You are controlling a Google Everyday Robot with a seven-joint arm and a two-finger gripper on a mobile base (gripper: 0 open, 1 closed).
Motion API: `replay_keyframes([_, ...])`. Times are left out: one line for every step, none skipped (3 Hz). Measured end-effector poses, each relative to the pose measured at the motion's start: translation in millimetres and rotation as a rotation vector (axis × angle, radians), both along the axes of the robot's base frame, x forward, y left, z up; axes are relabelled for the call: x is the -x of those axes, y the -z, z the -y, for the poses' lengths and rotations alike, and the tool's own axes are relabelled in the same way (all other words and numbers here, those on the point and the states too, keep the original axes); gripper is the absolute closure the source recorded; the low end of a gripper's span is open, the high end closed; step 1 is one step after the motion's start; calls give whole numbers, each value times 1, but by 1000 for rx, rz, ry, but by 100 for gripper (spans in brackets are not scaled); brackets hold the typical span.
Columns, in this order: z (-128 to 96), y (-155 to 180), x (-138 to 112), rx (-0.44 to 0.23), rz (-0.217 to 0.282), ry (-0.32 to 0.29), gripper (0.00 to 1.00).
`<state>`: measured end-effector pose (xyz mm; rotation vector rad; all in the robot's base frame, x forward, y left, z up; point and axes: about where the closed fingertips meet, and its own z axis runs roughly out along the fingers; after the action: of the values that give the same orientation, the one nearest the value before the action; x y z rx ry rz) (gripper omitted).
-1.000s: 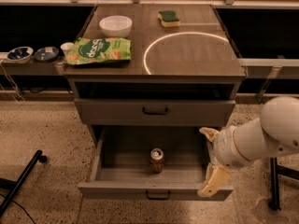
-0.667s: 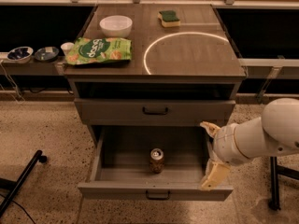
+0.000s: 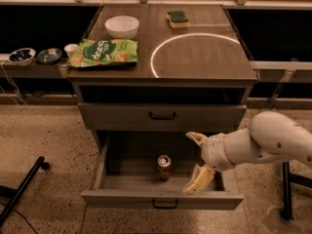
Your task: Pick orange can from middle drawer and place on counter
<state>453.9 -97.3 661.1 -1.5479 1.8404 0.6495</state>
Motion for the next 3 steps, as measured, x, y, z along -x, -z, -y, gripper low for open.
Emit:
replay_keyframes([-38, 34, -35, -164, 18, 74, 0])
replay_keyframes([-61, 56, -59, -246, 32, 153, 0])
replay_keyframes([-68, 93, -76, -233, 18, 236, 0])
